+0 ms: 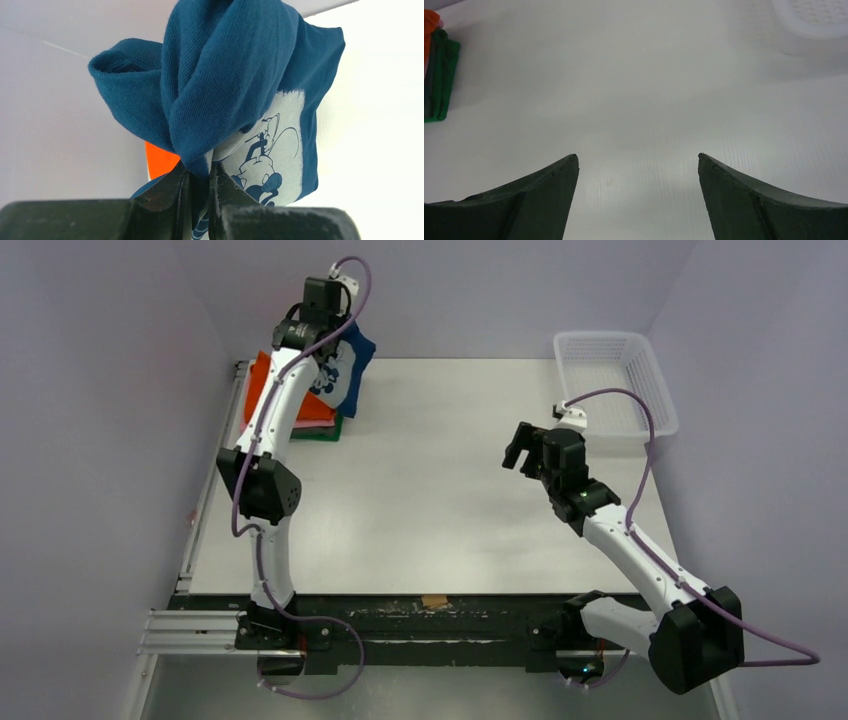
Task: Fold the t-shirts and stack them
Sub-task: Put the neatly folded tshirt into the corner of the board with the left arm
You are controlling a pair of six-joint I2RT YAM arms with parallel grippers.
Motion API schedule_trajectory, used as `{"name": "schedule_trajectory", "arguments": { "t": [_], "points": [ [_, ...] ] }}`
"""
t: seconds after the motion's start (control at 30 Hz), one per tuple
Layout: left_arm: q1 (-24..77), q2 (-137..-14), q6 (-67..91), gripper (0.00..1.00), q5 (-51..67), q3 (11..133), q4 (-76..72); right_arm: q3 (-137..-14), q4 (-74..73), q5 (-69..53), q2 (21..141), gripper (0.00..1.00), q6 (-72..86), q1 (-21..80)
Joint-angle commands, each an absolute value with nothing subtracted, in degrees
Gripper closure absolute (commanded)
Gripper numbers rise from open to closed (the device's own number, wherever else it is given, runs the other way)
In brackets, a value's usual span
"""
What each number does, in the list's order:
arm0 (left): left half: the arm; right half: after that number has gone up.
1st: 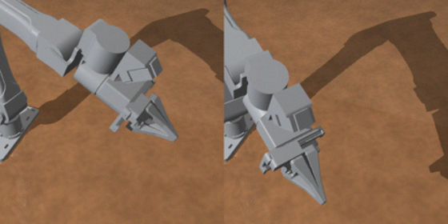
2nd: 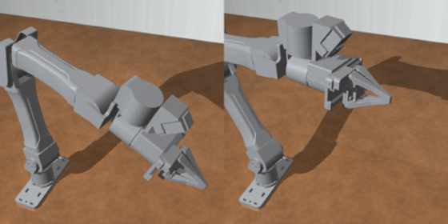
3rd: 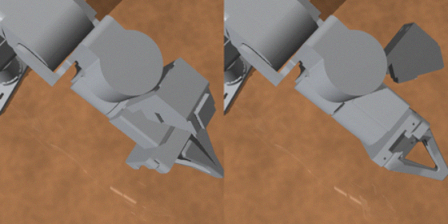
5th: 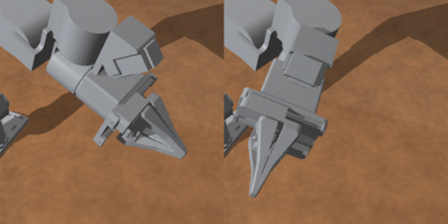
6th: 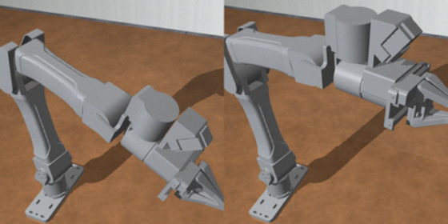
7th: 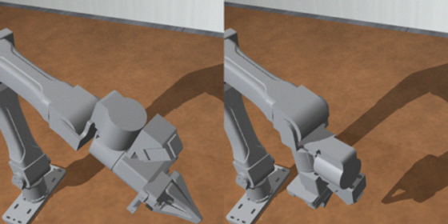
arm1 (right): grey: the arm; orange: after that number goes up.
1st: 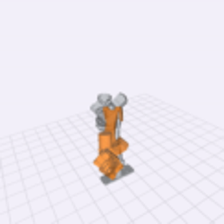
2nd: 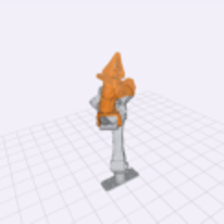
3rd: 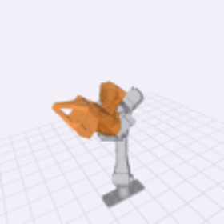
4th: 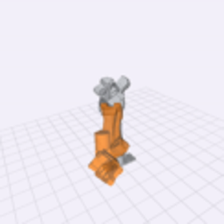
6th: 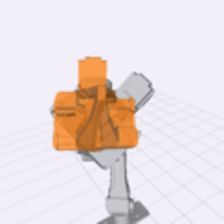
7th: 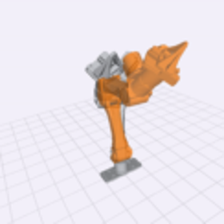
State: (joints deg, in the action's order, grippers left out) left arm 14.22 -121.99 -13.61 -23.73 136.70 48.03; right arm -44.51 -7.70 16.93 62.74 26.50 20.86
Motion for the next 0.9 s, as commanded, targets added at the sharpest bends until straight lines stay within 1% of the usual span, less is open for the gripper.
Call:
{"name": "schedule_trajectory", "arguments": {
  "t": [0.0, 0.17, 0.37, 0.67, 0.87],
  "points": [
    [11.7, -118.9, -11.8, 1.00, -21.5, 139.4, 48.9, -45.0, -6.1, 18.8, 62.6, 0.12, 25.8, 20.7],
    [9.0, -120.7, -11.4, 1.00, -20.4, 138.7, 48.4, -45.2, -6.3, 19.1, 63.3, 0.12, 25.8, 20.7],
    [4.1, -124.6, -10.3, 1.00, -15.2, 139.0, 46.1, -45.7, -7.0, 20.5, 64.7, 0.12, 25.8, 20.7],
    [-2.3, -132.8, -9.6, 1.00, -10.7, 142.7, 42.1, -47.5, -8.7, 22.5, 69.2, 0.13, 26.0, 20.7],
    [-5.0, -136.1, -9.0, 1.00, -9.5, 143.8, 39.8, -48.6, -10.2, 24.8, 71.2, 0.14, 25.4, 20.7]
  ]
}}
